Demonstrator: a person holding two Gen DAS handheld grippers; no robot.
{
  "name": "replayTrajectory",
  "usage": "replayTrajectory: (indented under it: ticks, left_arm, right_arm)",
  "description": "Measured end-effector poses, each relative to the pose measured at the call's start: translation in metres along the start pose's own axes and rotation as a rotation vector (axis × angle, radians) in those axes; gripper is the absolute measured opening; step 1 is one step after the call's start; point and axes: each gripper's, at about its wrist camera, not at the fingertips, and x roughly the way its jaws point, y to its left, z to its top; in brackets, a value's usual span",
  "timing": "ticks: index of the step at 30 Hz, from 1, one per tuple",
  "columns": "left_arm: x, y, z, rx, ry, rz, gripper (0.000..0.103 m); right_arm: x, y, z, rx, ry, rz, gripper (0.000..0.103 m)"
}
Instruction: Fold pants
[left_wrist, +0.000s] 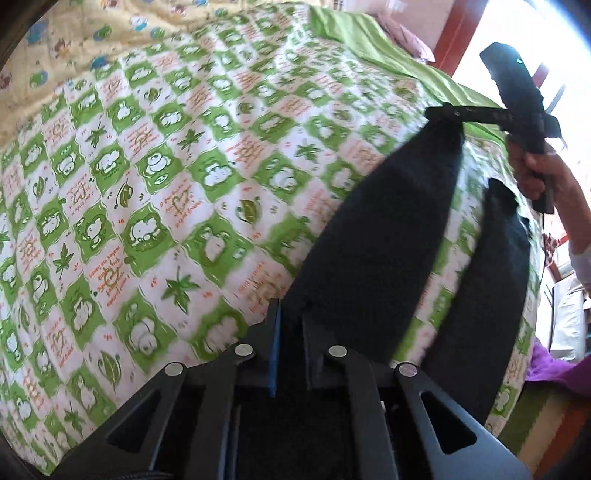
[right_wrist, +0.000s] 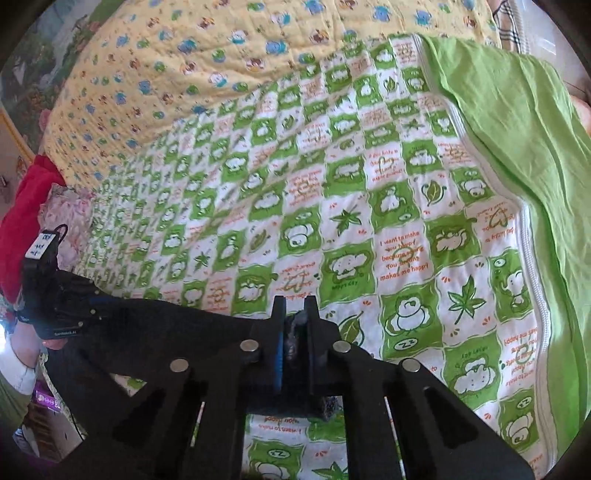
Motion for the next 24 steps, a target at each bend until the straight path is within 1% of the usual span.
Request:
replayTrajectory:
  ticks: [3,7,8,11,16,20,24]
  left_arm:
    - [-0.018,-0.016,-0.012,-0.014,-0.038,-0.008,0.007]
    - [-0.043,-0.037,-0.034,-0.058,-0.087,-0.019,0.007]
    - [-0.044,-0.040,-0.033,-0.063,-0.092,-0.021,0.007]
    - [-0.059,-0.054,-0.050,-0.092,-0.122,-0.019,0.006]
    - [-0.069,-0.075,-0.072,-0.151,-0.161,-0.033,0.006]
    - [-0.069,-0.094,-0.088,-0.172,-0.175,-0.042,0.006]
    - [-0.067,-0.111,-0.102,-0.186,-0.188,-0.046,0.006]
  right_arm:
    - [-0.014,0.002,-0.004,-0.006,-0.042,0.031,0.009]
    - [-0.028,0.002,-0.013,-0.005,-0.091,0.079,0.009]
    - [-0.030,0.003,-0.015,-0.005,-0.099,0.089,0.009]
    - [-0.038,0.004,-0.027,-0.010,-0.113,0.126,0.009]
    - [-0.055,0.007,-0.046,-0.057,-0.141,0.180,0.009]
    - [-0.068,0.006,-0.065,-0.089,-0.149,0.216,0.009]
    - [-0.077,0.004,-0.082,-0.121,-0.143,0.220,0.009]
